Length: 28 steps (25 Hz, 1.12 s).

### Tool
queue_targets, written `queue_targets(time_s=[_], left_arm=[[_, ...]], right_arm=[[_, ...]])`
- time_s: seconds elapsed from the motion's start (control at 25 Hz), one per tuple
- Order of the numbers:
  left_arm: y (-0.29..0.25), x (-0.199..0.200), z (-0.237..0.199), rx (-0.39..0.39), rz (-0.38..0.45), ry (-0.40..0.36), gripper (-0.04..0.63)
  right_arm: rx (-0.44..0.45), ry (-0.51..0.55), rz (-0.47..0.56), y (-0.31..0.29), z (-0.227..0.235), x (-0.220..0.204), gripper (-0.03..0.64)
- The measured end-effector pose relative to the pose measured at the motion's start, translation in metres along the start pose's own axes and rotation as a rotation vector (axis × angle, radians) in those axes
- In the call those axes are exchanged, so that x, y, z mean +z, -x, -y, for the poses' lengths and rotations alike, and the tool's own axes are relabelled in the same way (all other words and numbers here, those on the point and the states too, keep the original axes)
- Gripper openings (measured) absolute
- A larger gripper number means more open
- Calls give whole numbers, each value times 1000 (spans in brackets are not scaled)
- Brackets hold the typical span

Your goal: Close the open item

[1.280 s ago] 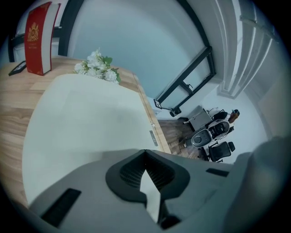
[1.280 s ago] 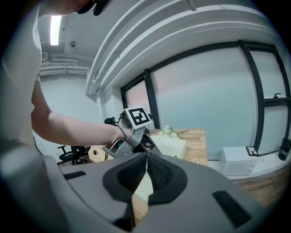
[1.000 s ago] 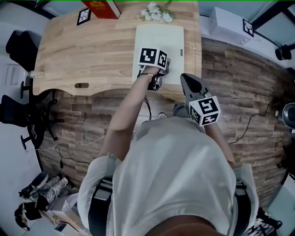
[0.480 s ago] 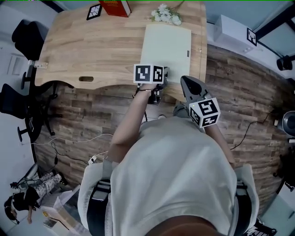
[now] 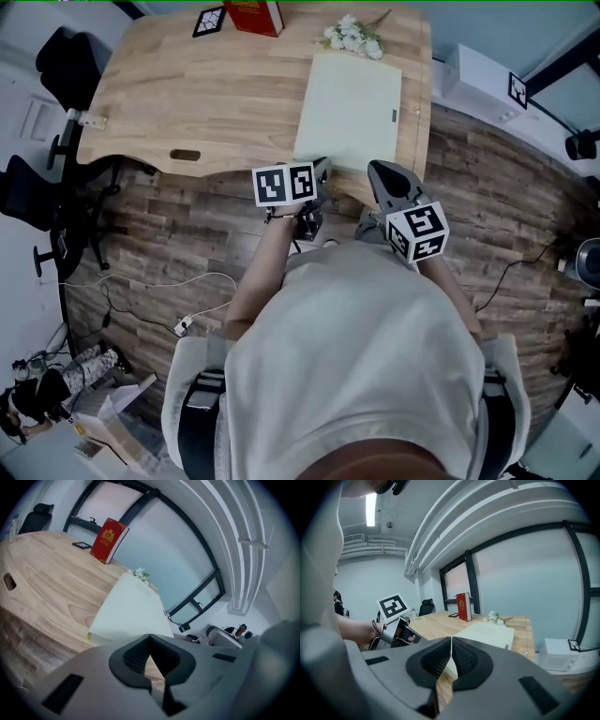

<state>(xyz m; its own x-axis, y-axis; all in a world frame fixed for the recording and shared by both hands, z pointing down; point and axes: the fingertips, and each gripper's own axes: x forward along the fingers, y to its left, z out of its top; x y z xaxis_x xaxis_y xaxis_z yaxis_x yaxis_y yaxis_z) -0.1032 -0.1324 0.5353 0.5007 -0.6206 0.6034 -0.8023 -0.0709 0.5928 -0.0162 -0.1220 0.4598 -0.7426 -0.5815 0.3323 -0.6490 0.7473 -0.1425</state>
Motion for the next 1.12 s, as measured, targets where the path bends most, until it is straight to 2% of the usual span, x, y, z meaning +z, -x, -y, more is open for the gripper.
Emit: queue_targets(time_s=[0.4, 1.12], left_arm=[[42, -13, -18, 25, 102, 33, 19], [52, -9, -15, -23, 131, 50, 20]], right_arm=[[57, -15, -14, -13, -20, -1, 20], [58, -11, -10, -17, -29, 4, 18]])
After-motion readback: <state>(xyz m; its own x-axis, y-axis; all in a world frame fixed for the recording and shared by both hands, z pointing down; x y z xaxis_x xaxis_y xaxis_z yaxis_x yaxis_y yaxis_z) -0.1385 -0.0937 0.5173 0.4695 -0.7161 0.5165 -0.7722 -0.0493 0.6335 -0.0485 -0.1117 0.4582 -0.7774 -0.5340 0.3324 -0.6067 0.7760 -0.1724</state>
